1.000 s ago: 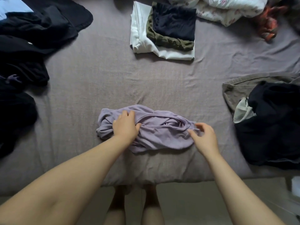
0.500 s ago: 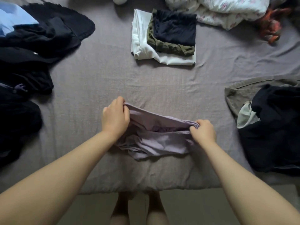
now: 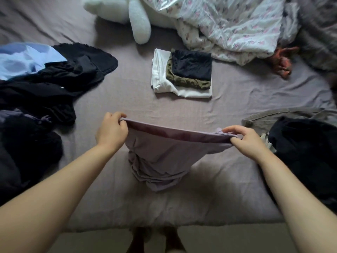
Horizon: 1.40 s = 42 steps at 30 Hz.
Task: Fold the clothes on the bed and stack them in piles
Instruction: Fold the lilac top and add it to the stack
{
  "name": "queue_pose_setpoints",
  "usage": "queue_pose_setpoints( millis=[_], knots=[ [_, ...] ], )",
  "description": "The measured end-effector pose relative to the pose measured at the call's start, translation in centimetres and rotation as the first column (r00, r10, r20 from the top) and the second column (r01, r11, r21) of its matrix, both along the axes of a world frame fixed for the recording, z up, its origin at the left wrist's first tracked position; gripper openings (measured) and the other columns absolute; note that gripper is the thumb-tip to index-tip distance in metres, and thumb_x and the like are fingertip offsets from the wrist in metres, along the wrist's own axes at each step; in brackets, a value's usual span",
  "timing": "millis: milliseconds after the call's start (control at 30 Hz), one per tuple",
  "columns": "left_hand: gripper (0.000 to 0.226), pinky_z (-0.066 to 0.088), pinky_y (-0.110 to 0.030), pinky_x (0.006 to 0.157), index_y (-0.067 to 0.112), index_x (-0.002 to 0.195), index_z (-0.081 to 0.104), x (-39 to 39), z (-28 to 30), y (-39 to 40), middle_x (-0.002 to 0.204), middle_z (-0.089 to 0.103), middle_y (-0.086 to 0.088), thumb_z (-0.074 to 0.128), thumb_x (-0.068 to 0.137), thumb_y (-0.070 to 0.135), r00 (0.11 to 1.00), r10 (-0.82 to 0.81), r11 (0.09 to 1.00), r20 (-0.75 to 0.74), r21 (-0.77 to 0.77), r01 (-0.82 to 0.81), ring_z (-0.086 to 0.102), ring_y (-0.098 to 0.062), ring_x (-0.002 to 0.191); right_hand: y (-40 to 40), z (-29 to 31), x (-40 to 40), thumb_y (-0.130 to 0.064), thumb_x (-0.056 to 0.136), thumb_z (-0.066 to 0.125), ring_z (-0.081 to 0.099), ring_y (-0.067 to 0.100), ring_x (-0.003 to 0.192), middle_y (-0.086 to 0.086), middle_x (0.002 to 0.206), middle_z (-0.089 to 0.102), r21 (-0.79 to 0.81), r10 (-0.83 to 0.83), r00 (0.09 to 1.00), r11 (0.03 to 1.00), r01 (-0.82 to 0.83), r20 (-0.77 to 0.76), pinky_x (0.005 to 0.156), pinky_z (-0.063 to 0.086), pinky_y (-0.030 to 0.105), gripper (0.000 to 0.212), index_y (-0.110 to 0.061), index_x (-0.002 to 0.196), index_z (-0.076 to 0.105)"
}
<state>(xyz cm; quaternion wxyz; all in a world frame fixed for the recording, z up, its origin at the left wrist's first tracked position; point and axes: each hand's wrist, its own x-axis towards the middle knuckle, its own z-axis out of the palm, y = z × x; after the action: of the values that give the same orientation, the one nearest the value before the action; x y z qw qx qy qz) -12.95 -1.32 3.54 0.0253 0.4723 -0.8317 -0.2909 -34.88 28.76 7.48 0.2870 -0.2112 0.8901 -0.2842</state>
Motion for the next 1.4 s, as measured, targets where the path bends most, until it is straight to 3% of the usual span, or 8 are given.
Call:
queue_pose_setpoints(
  millis=[167,333,567,667,767,867,1067,1400],
  knots=[
    [0.032,0.041,-0.038,0.077,0.004,0.075,0.062,-0.1,0.1,1.5,0.083,0.062,-0.019,0.037,0.086,0.021,0.990,-0.025,0.988,-0.141,0.149,0.046,0.056,-0.033,0.088,-1.3,-0.2,2.2,-0.017,0.069,0.034,0.049,0.009,0.110,-0.008,0.106,0.063,-0.012,0.174,0.981,0.985,-0.173,0.090,0.113,0.016,0.022,0.045,-0.015,0.095,0.070],
    [0.039,0.023,-0.037,0.057,0.014,0.060,0.036,0.2,1.0,2.0,0.056,0.041,-0.004,0.053,0.093,0.026,0.991,-0.107,0.989,-0.079,0.091,0.114,0.044,-0.028,0.065,-1.4,0.0,2.9,-0.023,0.071,0.034,0.034,0.005,0.055,-0.003,0.059,0.038,-0.065,0.051,0.996,0.997,-0.047,0.072,0.059,0.028,0.031,0.016,-0.015,0.058,0.039],
    [0.033,0.034,-0.030,0.059,0.019,0.072,0.047,-0.6,2.4,-0.7,0.071,0.051,0.004,0.080,0.073,0.020,0.868,-0.496,0.822,0.032,0.337,0.458,0.051,-0.017,0.072,-1.8,1.1,0.0,-0.019,0.092,0.060,0.036,0.009,0.060,-0.002,0.059,0.041,0.085,0.053,0.962,0.993,-0.079,0.267,0.054,0.027,0.026,0.031,-0.016,0.063,0.050],
    [0.011,0.038,-0.029,0.068,0.009,0.084,0.057,-3.7,0.2,-1.6,0.081,0.055,-0.010,0.066,0.080,0.003,0.969,-0.158,0.949,-0.190,0.242,0.202,0.052,-0.019,0.081,-5.0,-0.2,-2.1,-0.022,0.090,0.065,0.039,0.010,0.060,-0.001,0.063,0.046,-0.001,-0.111,0.989,0.994,0.112,0.095,0.050,0.032,0.017,0.027,-0.016,0.066,0.052],
    [0.050,0.034,-0.027,0.103,0.014,0.130,0.049,-6.3,-1.3,-1.0,0.129,0.039,-0.011,0.066,0.084,0.006,0.951,-0.043,0.960,-0.305,0.251,0.124,0.047,-0.021,0.113,-8.4,-3.0,-3.9,-0.031,0.086,0.070,0.058,0.015,0.088,0.007,0.099,0.062,-0.143,-0.396,0.913,0.902,0.407,0.101,0.074,0.043,0.018,0.030,-0.012,0.107,0.061],
    [0.063,0.018,-0.016,0.107,0.015,0.145,0.033,-5.9,-3.5,0.9,0.149,0.018,-0.017,0.060,0.089,0.005,0.963,-0.041,0.960,-0.266,0.257,0.112,0.031,-0.027,0.135,-9.5,-6.4,-3.2,-0.030,0.086,0.070,0.053,0.017,0.107,0.011,0.123,0.057,-0.146,-0.478,0.862,0.853,0.501,0.169,0.095,0.042,0.028,0.059,-0.008,0.135,0.045],
    [0.053,0.029,-0.032,0.106,0.000,0.137,0.044,1.3,-10.6,5.1,0.138,0.038,-0.029,0.060,0.087,0.010,0.983,0.137,0.929,0.124,0.327,-0.171,0.041,-0.038,0.127,-4.5,-14.4,6.0,-0.026,0.088,0.068,0.058,0.026,0.100,0.018,0.112,0.062,0.149,-0.519,0.831,0.855,0.498,0.200,0.089,0.042,0.032,0.039,0.001,0.115,0.059],
    [0.046,0.043,-0.035,0.093,-0.001,0.135,0.040,3.9,-14.8,8.1,0.131,0.052,-0.025,0.054,0.092,0.000,0.749,0.647,0.516,0.141,0.642,-0.567,0.055,-0.031,0.110,-4.2,-18.3,15.7,-0.001,0.092,0.058,0.060,0.016,0.075,0.010,0.087,0.064,0.190,-0.593,0.361,0.669,0.719,0.719,0.064,0.054,0.023,0.021,0.001,0.113,0.056]
  ],
)
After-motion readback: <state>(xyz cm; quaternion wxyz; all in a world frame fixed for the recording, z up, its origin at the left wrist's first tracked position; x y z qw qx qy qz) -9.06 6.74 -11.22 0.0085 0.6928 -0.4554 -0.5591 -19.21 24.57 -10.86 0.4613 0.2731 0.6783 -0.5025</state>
